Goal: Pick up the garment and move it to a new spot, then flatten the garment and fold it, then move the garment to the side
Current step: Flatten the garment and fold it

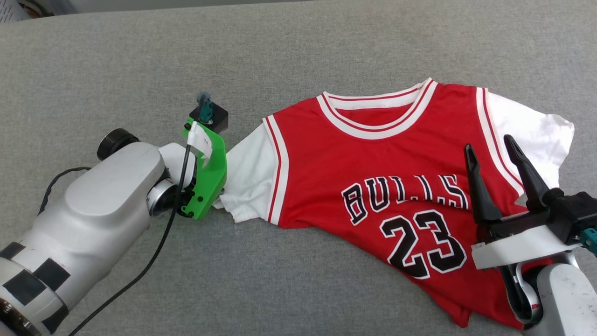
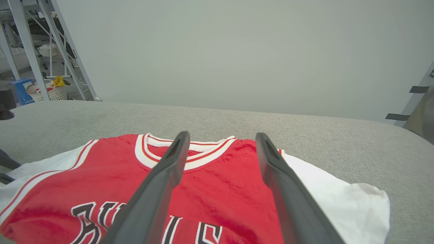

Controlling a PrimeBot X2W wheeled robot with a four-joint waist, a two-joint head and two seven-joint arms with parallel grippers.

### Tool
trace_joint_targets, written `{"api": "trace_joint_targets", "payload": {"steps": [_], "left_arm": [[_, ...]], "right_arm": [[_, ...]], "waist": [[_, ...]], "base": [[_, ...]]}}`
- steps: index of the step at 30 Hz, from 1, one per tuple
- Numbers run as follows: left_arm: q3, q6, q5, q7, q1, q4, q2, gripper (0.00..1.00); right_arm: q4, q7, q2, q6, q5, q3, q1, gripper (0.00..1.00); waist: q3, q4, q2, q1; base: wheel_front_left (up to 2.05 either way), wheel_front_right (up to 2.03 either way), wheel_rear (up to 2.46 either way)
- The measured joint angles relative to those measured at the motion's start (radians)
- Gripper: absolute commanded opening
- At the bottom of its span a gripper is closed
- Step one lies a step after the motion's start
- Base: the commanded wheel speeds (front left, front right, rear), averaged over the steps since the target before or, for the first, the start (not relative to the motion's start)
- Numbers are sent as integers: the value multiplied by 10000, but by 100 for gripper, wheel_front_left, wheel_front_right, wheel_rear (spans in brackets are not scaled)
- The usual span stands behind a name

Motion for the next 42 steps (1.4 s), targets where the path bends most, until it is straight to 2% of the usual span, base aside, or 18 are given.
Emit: {"api": "trace_joint_targets", "payload": {"steps": [4,5,6,7,9,10,14,21,24,28,31,34,39,42], "left_arm": [[-267,0,-384,-75,-125,33,54,100],[-311,-2,-399,-142,-148,38,54,49],[-382,0,-399,-276,-169,52,56,11],[-458,-2,-374,-481,-194,88,59,0],[-583,-2,-236,-1093,-207,165,77,0],[-627,-4,-79,-2437,-165,303,104,0],[-408,-4,-73,-3873,-58,330,453,0],[163,29,-380,-4999,490,180,1509,0],[397,244,-625,-5306,723,-6,1883,0],[608,617,-700,-5693,929,-468,2249,0],[721,892,-692,-5921,978,-917,2405,0],[757,1198,-589,-6149,999,-1438,2470,0],[769,1670,-213,-6439,995,-2316,2491,0],[777,1898,-25,-6527,979,-2761,2479,0]], "right_arm": [[12,0,13,0,-36,-36,-35,100],[17,0,12,0,-50,-59,-35,100],[25,0,10,0,-71,-81,-35,100],[25,0,8,0,-73,-86,-40,100],[10,0,4,0,-73,-104,-58,100],[-58,0,-27,0,-71,-291,-100,100],[-127,0,-236,0,-54,-832,-98,100],[-150,0,-911,0,203,-1567,-98,100],[-19,0,-1331,0,633,-1615,-288,100],[12,347,-2334,0,1030,-1651,-948,100],[-88,1174,-3114,0,1519,-1429,-1614,100],[-46,2623,-3916,0,2165,-976,-2352,100],[303,6332,-5246,0,3779,566,-3449,100],[529,8121,-5804,0,4671,1358,-4070,100]], "waist": [[131,-72,0,0],[134,-61,0,0],[125,-39,0,0],[99,-18,0,0],[27,13,0,0],[-127,42,-1,0],[-375,138,0,0],[-781,477,-1,1],[-884,617,0,0],[-918,770,0,1],[-844,847,-1,1],[-738,930,0,0],[-504,1090,-1,0],[-320,1182,-1,1]], "base": [[0,0,0],[0,0,0],[0,0,0],[0,0,0],[0,0,0],[0,0,0],[0,0,0],[0,0,0],[0,0,0],[0,0,0],[0,0,0],[0,0,0],[0,0,0],[0,0,0]]}}
